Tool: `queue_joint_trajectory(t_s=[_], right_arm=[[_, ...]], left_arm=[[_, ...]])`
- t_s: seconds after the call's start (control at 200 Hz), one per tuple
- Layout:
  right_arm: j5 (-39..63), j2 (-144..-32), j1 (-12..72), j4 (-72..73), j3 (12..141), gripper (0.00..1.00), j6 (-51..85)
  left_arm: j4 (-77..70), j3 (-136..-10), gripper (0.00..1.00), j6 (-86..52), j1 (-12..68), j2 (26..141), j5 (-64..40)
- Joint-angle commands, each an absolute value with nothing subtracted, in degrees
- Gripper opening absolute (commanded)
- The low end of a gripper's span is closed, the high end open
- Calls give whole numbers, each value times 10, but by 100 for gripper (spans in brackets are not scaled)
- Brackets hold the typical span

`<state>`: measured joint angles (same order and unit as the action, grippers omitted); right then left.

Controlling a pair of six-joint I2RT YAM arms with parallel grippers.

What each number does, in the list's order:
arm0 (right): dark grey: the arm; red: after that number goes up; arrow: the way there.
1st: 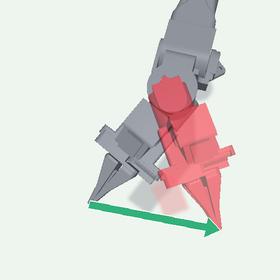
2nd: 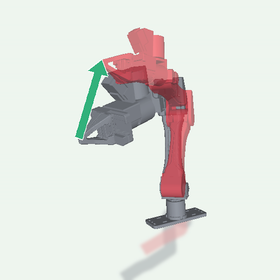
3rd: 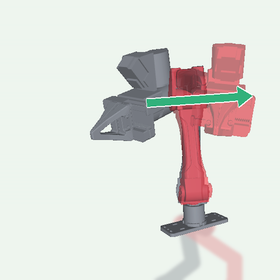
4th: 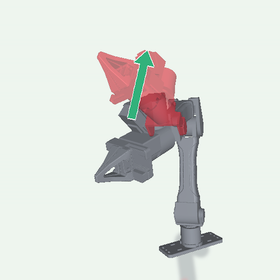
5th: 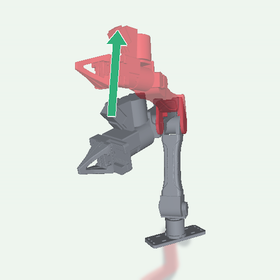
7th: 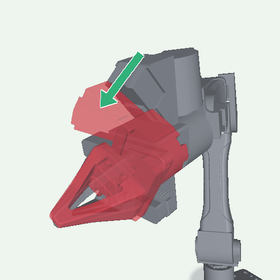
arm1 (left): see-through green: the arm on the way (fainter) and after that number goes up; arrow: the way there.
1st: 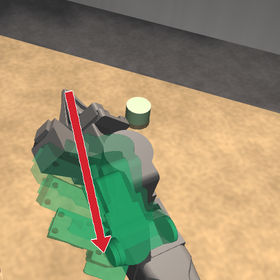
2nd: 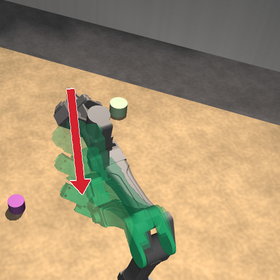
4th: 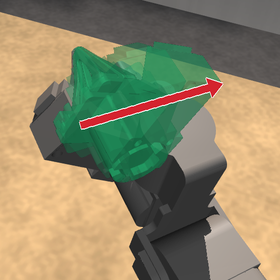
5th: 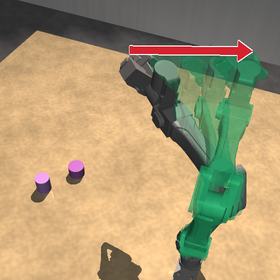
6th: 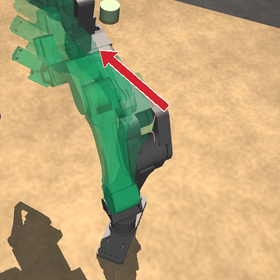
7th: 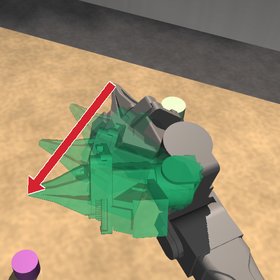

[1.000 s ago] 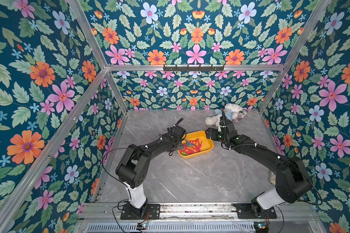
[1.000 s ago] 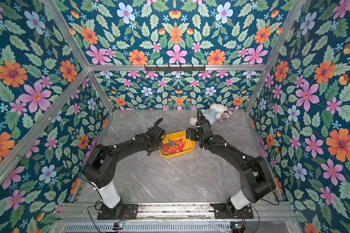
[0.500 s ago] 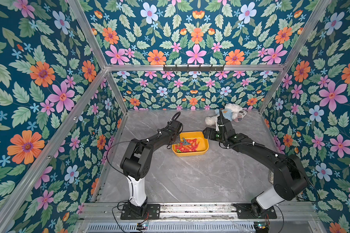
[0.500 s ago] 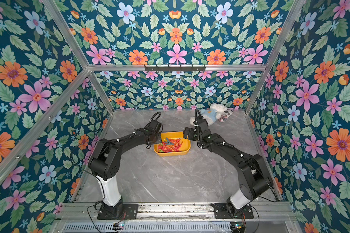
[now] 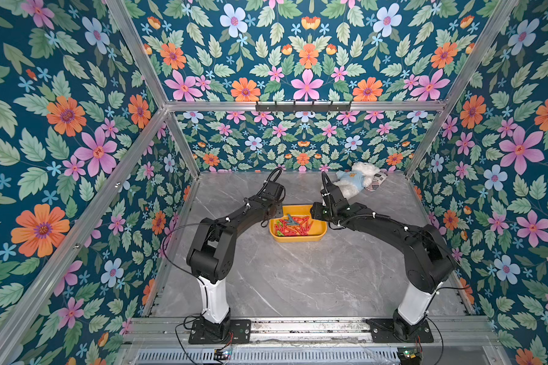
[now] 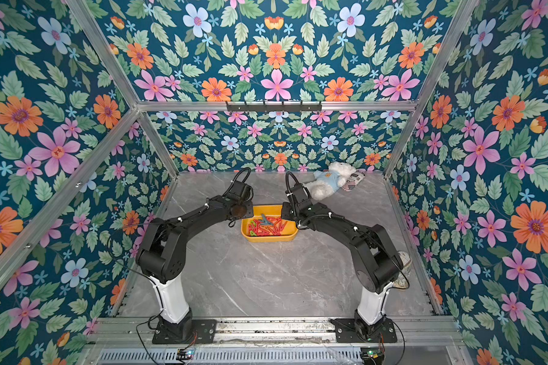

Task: Take the clothespins out of the storage box
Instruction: Pick up the clothespin from the storage box.

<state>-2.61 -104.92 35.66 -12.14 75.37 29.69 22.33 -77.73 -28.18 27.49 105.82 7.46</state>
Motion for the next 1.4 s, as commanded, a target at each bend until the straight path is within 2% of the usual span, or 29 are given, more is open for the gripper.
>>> queue_joint_trajectory(t_s=[0.0,0.07,0.15,0.29,0.485,1.01,1.08,1.395], right_arm=[[-56,-1076,357,-158,775,48,348],[-60,-1099,358,-173,793,41,366],[-57,-1125,357,-189,815,38,378],[-61,-1166,357,-214,854,32,398],[-61,-1212,358,-247,898,32,421],[-60,-1266,371,-310,949,27,445],[-61,-1272,372,-317,953,20,448],[-84,-1264,373,-337,968,4,447]], left_arm=[[226,-761,67,-289,274,1018,67],[223,-744,88,-300,273,990,65],[220,-727,99,-309,272,960,62],[189,-684,100,-316,270,901,48],[142,-628,100,-309,268,835,32],[153,-597,100,-314,258,785,38],[153,-592,100,-314,258,781,37],[155,-572,100,-324,257,759,36]])
